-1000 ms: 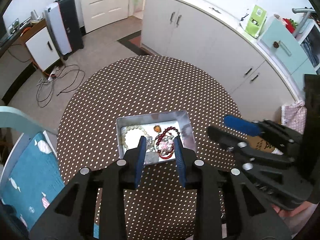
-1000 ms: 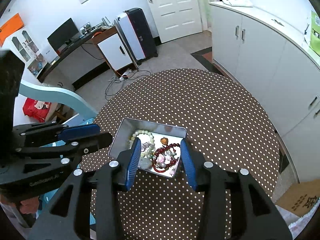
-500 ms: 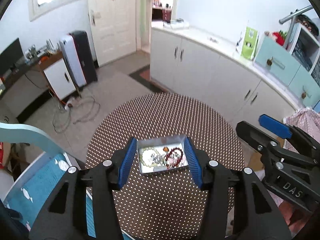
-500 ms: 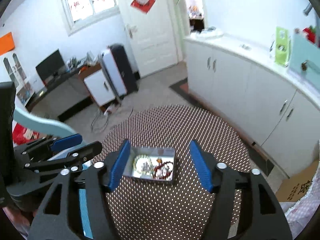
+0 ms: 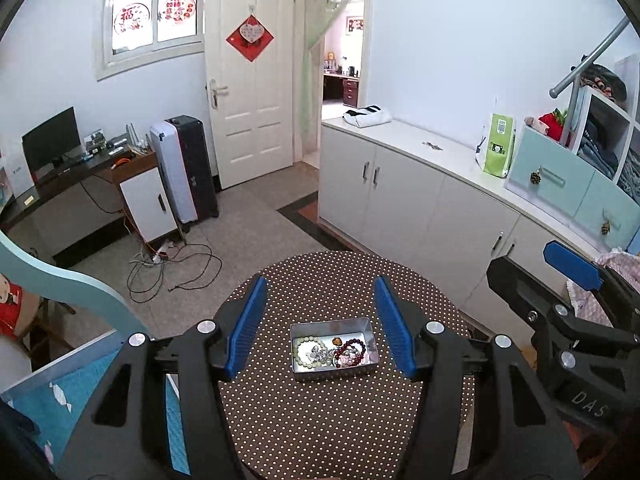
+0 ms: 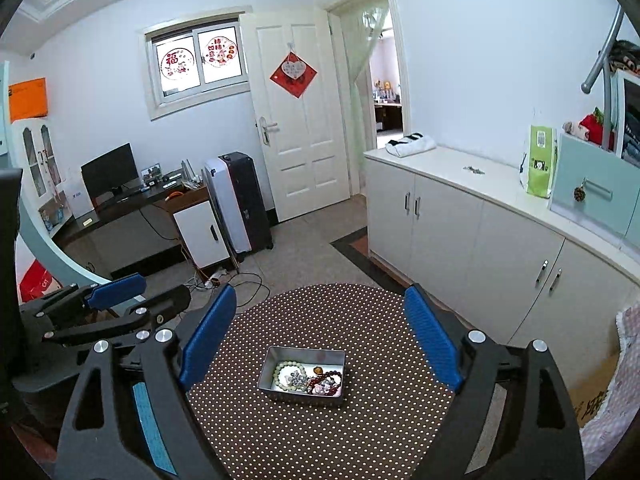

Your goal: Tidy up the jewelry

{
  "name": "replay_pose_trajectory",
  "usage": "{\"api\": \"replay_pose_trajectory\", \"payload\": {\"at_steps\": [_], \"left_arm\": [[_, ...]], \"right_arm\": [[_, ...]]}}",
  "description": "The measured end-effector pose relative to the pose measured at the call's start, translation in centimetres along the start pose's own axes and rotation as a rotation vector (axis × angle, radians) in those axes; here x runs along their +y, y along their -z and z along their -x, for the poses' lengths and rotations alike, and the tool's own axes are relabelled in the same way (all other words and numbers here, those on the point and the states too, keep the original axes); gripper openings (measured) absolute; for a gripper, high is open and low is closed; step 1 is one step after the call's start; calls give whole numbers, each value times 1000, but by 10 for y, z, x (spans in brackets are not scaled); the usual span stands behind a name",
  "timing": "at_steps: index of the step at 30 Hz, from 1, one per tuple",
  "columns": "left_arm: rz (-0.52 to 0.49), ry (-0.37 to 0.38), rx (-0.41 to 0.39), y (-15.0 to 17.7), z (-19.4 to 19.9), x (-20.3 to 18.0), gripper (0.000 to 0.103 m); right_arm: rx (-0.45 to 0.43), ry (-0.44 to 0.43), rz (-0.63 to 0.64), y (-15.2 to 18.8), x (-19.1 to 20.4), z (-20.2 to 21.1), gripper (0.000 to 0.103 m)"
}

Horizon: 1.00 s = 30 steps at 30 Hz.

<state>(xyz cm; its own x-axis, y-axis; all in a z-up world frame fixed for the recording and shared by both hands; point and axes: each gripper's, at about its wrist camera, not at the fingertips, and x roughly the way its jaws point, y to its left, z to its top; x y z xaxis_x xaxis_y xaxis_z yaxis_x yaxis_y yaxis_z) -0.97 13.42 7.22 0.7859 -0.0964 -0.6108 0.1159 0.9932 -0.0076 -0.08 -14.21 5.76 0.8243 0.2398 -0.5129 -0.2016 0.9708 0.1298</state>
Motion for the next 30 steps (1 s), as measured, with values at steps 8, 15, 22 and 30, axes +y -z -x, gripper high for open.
{"api": "replay_pose_trajectory", "payload": {"at_steps": [8,15,22,30], "left_arm": [[-4,-13,-26,5,13,-8,63],[5,-19,-28,11,16,-12,63],[3,-27,-31,13,16,-13,63],[3,-27,-30,15,17,-15,63]], "right_arm": [[-17,6,-1,6,-6,14,85],[-14,-8,9,9,-8,16,86],[-21,-20,25,11,-5,21,86],[-25,13,19,13,-4,23,86]]}}
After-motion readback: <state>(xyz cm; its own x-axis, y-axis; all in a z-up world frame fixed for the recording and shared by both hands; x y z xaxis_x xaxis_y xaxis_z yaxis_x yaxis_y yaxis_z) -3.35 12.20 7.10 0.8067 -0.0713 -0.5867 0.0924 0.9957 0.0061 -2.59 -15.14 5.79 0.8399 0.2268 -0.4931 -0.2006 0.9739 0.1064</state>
